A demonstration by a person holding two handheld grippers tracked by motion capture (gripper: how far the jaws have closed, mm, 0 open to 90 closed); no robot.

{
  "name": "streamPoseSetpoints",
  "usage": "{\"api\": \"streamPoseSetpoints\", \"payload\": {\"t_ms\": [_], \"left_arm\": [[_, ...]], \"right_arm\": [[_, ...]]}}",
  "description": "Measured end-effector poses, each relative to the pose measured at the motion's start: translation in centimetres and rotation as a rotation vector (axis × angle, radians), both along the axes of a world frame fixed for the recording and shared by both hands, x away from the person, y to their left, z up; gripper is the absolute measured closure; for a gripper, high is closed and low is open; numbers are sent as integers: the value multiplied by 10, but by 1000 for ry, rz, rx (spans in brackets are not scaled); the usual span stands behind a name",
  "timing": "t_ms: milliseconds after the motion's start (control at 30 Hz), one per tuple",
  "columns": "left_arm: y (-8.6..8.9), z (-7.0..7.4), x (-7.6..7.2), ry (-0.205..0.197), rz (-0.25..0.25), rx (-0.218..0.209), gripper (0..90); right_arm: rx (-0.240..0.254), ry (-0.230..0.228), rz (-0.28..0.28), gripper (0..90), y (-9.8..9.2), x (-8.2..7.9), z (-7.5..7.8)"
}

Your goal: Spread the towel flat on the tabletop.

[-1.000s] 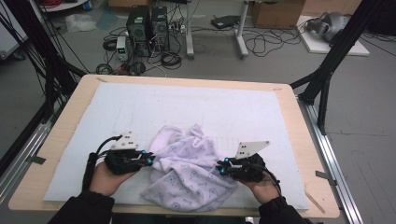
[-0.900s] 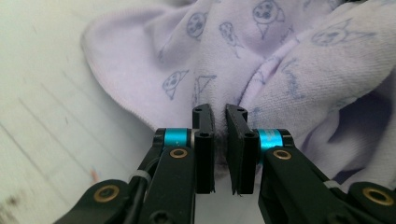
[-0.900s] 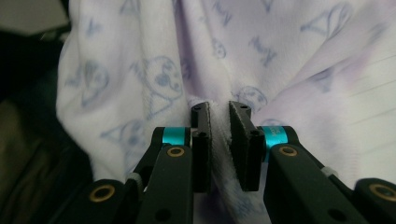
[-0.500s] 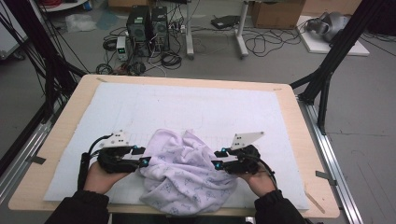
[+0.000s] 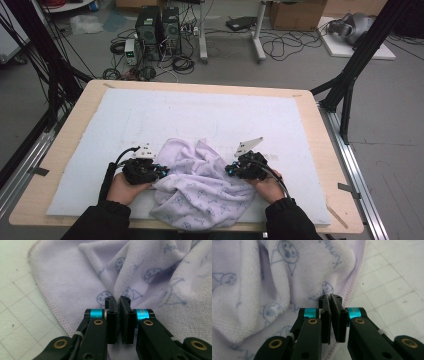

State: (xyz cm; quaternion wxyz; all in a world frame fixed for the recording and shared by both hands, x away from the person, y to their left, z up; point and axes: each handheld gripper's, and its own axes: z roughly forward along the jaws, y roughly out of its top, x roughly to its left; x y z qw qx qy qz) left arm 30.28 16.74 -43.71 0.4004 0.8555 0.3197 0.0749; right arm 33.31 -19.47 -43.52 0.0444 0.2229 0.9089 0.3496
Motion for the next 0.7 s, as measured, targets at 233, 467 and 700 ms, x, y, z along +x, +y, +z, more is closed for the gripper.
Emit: {"api": "streamPoseSetpoints", "payload": {"t_ms": [233,467,700], "left_arm": [[6,-1,-5,5,1,-21,859],[12,16,-5,-39,19,-55,696],[13,16,17,-65,90,-48,675]], "right_arm": [[-22,-3,-48,876,-33,-25,11],[67,-22,-9,764,-56,-47,23],[123,-73,10,617,-24,-5,25]]}}
